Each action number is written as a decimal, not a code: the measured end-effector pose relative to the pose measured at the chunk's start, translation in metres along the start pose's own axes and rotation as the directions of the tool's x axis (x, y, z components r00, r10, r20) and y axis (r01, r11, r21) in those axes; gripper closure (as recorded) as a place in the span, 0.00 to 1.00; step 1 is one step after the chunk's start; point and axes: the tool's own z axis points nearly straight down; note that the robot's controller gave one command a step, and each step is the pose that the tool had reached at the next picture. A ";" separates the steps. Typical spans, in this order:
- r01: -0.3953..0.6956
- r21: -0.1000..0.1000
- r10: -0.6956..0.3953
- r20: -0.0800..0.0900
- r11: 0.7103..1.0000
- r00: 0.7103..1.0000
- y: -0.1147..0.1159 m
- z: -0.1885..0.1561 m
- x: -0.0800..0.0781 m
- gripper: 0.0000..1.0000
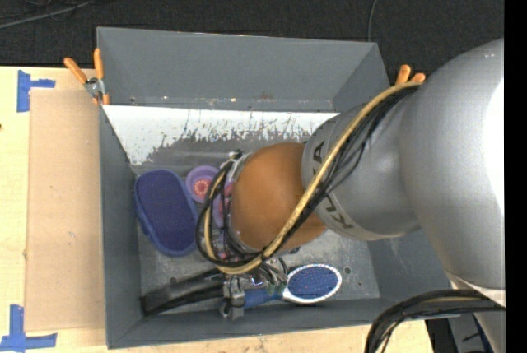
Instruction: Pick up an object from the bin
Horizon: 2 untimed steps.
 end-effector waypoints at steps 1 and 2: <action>0.000 -0.003 0.000 0.023 1.000 1.000 -0.015 0.019 0.001 0.00; 0.288 -0.001 -0.288 0.012 0.958 0.957 -0.003 0.019 -0.004 1.00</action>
Offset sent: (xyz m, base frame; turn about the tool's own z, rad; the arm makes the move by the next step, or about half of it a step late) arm 0.0025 -0.0038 -0.0227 -0.3008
